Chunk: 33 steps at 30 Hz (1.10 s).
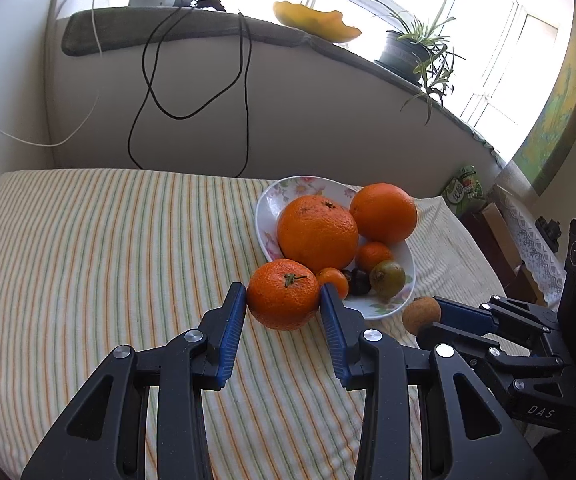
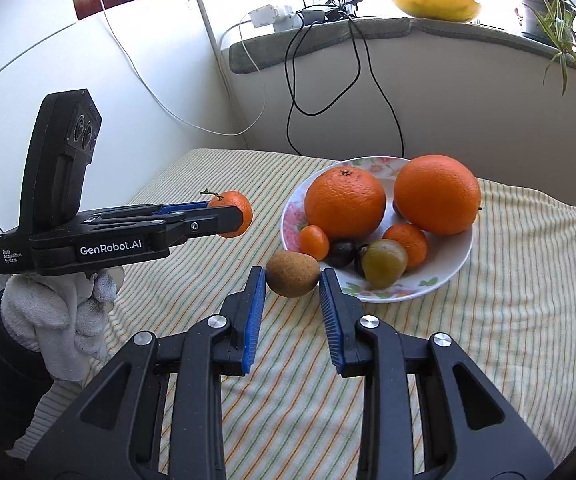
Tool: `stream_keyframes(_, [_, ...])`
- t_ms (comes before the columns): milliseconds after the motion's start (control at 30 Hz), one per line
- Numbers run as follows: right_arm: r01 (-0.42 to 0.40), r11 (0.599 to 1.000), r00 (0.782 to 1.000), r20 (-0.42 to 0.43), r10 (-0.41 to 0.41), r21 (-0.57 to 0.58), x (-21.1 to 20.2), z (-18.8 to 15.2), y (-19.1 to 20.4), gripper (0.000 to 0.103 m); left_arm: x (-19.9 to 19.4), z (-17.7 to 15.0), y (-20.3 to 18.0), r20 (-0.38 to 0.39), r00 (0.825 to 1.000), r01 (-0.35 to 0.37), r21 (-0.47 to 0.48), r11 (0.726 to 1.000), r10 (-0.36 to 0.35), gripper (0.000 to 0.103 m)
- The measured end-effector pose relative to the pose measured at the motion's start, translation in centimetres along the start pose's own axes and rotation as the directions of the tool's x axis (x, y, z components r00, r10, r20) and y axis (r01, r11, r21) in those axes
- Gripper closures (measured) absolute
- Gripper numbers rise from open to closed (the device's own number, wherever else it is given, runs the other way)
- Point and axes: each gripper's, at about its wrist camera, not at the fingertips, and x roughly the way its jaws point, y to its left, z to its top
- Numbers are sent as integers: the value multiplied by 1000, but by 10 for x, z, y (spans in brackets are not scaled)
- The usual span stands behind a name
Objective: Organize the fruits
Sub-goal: 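Carry the kiwi with the right tool while the left tool carries the tangerine over the plate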
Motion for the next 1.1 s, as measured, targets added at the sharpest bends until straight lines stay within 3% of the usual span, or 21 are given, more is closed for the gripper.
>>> stream_keyframes(1100, [25, 998, 999, 34, -27, 50, 21, 30, -47, 74, 64, 75, -43, -6, 1000, 21, 99, 995, -21, 67])
